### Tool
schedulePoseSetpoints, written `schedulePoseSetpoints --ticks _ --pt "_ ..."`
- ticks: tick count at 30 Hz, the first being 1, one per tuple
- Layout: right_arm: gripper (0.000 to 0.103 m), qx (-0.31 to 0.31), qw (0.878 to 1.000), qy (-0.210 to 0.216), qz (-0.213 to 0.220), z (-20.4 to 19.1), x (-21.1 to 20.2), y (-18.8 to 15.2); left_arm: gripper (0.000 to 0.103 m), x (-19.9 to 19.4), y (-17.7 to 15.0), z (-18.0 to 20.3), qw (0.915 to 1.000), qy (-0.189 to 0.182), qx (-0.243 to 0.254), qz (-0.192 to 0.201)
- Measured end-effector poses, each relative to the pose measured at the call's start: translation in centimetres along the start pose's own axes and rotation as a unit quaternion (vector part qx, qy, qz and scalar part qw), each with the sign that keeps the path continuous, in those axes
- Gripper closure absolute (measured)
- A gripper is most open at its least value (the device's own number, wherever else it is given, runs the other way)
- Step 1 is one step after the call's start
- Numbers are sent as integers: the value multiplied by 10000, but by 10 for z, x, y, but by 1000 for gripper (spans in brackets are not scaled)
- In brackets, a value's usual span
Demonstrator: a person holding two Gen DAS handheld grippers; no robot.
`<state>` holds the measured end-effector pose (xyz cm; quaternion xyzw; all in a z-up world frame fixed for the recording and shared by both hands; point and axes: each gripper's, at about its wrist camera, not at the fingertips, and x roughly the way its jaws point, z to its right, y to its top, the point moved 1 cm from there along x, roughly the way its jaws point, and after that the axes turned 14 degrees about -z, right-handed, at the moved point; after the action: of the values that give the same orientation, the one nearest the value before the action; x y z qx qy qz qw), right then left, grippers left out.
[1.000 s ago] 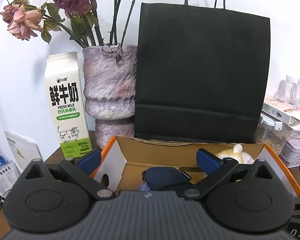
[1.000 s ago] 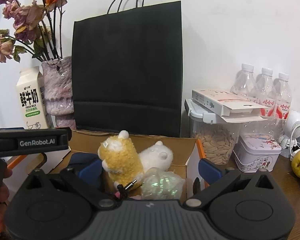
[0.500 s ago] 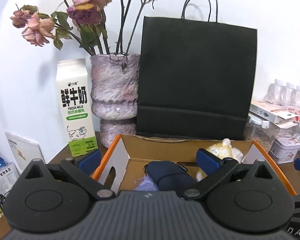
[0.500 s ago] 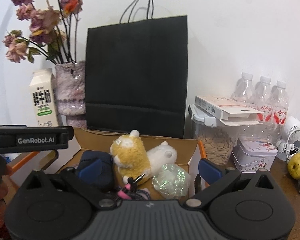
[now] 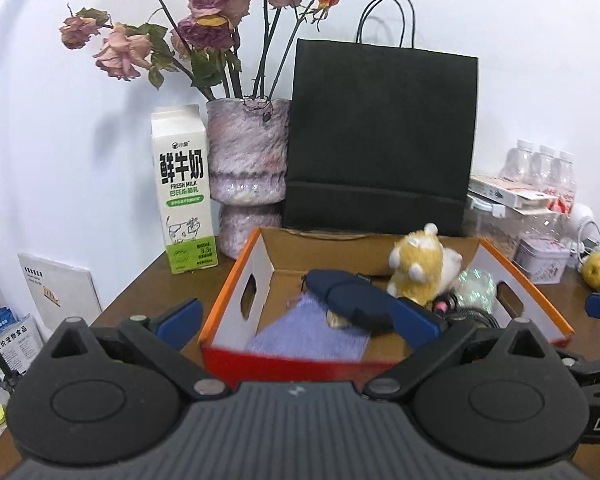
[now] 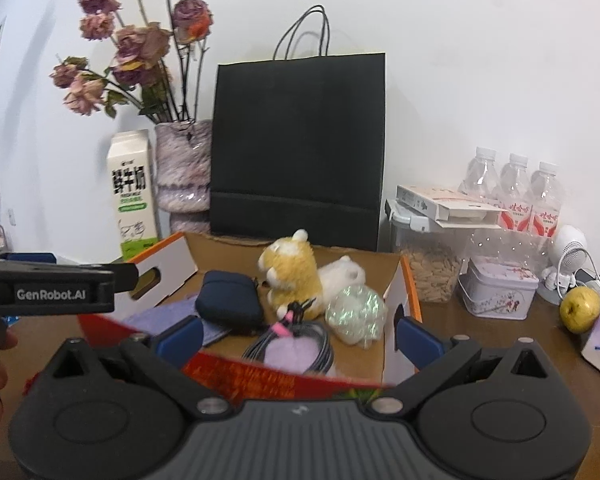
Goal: Organize objects
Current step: 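Withdraw both tools from the box back over the table, then grasp the white bottle cap with the right gripper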
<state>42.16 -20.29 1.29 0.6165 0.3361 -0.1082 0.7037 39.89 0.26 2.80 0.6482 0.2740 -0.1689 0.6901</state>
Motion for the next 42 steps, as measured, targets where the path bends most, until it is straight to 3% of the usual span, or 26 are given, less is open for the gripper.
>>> schedulePoseSetpoints --ticks 25,36,42 --pt "0 48 9989 163 -442 -36 -65 -97 0 -79 -105 -40 9983 -242 254 -460" --pt "0 -48 9986 158 -497 -57 -81 -121 0 -89 -131 -61 9962 -358 336 -719" --pt "0 -94 9976 76 -688 -66 -71 -124 0 -88 -133 -76 9961 -378 114 -789"
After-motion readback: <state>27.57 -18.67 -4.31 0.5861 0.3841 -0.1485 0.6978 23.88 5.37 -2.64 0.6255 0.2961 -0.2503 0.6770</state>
